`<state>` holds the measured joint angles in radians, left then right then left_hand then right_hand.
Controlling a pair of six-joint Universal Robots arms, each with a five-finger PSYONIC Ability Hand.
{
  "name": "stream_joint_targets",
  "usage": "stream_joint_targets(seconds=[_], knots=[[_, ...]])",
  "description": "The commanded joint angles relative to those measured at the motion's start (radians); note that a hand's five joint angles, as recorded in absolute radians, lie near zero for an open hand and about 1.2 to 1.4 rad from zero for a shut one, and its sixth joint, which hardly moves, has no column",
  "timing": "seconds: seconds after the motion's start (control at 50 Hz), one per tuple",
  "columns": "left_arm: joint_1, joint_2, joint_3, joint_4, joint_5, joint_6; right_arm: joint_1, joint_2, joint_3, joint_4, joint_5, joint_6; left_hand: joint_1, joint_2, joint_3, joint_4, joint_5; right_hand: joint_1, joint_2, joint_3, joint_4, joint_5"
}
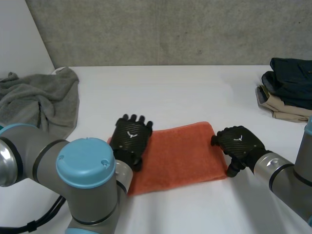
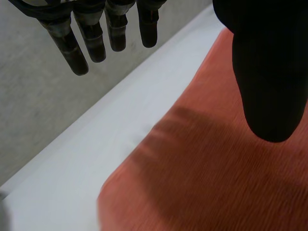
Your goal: Fold the laundry.
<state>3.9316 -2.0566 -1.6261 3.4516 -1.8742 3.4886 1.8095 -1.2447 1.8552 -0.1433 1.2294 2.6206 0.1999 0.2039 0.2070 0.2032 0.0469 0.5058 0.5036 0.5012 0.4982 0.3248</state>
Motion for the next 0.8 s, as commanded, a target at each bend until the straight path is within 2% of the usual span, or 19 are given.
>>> stream_joint_targets(seconds=[0.02, 0.18, 0.38, 0.5, 0.52, 0.54, 0.56, 0.64, 0.68, 0.8], knots=[[0.043, -0.011, -0.021, 0.008, -0.036, 0.044, 0.007, 0.004, 0.033, -0.021, -0.013, 0.004, 0.019, 0.015, 0.012, 0.016, -0.002, 0.152, 0.154, 0.156, 0.159, 0.158], [0.037, 0.07, -0.023, 0.012, -0.034, 0.041, 0.007, -0.013, 0.047, -0.013, -0.013, 0.013, 0.017, 0.013, 0.009, 0.013, -0.005, -0.033, -0.031, -0.028, -0.025, -0.027], [0.047, 0.153, -0.047, 0.014, -0.032, 0.033, 0.014, -0.002, 0.047, -0.022, -0.031, 0.065, 0.011, 0.007, 0.004, 0.007, -0.011, 0.014, 0.016, 0.018, 0.021, 0.02], [0.055, 0.184, -0.075, 0.014, -0.028, 0.032, 0.008, 0.045, 0.035, -0.05, -0.025, 0.062, 0.011, 0.007, 0.004, 0.007, -0.011, 0.315, 0.317, 0.32, 0.323, 0.322], [0.055, 0.191, -0.078, 0.014, -0.023, 0.03, 0.005, 0.063, 0.029, -0.055, -0.012, 0.056, 0.008, 0.004, 0.001, 0.004, -0.014, 0.636, 0.638, 0.64, 0.643, 0.642], [0.055, 0.193, -0.08, 0.014, -0.019, 0.027, 0.005, 0.071, 0.024, -0.055, -0.004, 0.056, 0.008, 0.004, 0.001, 0.004, -0.014, 0.848, 0.85, 0.853, 0.856, 0.855], [0.054, 0.196, -0.081, 0.014, -0.014, 0.023, 0.005, 0.077, 0.021, -0.055, 0.01, 0.056, 0.011, 0.007, 0.004, 0.007, -0.011, 0.89, 0.892, 0.895, 0.898, 0.897], [0.054, 0.211, -0.086, 0.012, 0.006, 0.006, 0.002, 0.053, 0.021, -0.061, 0.096, 0.046, 0.008, 0.004, 0.001, 0.004, -0.014, 0.89, 0.893, 0.895, 0.898, 0.897], [0.055, 0.222, -0.086, 0.012, 0.006, 0.0, -0.001, -0.007, 0.027, -0.062, 0.129, 0.021, 0.008, 0.004, 0.001, 0.004, -0.014, 0.89, 0.893, 0.895, 0.898, 0.897], [0.064, 0.254, -0.086, 0.012, 0.007, -0.003, 0.025, -0.051, -0.016, -0.047, 0.16, -0.082, 0.005, 0.001, -0.002, 0.002, -0.017, 0.89, 0.893, 0.895, 0.898, 0.897]])
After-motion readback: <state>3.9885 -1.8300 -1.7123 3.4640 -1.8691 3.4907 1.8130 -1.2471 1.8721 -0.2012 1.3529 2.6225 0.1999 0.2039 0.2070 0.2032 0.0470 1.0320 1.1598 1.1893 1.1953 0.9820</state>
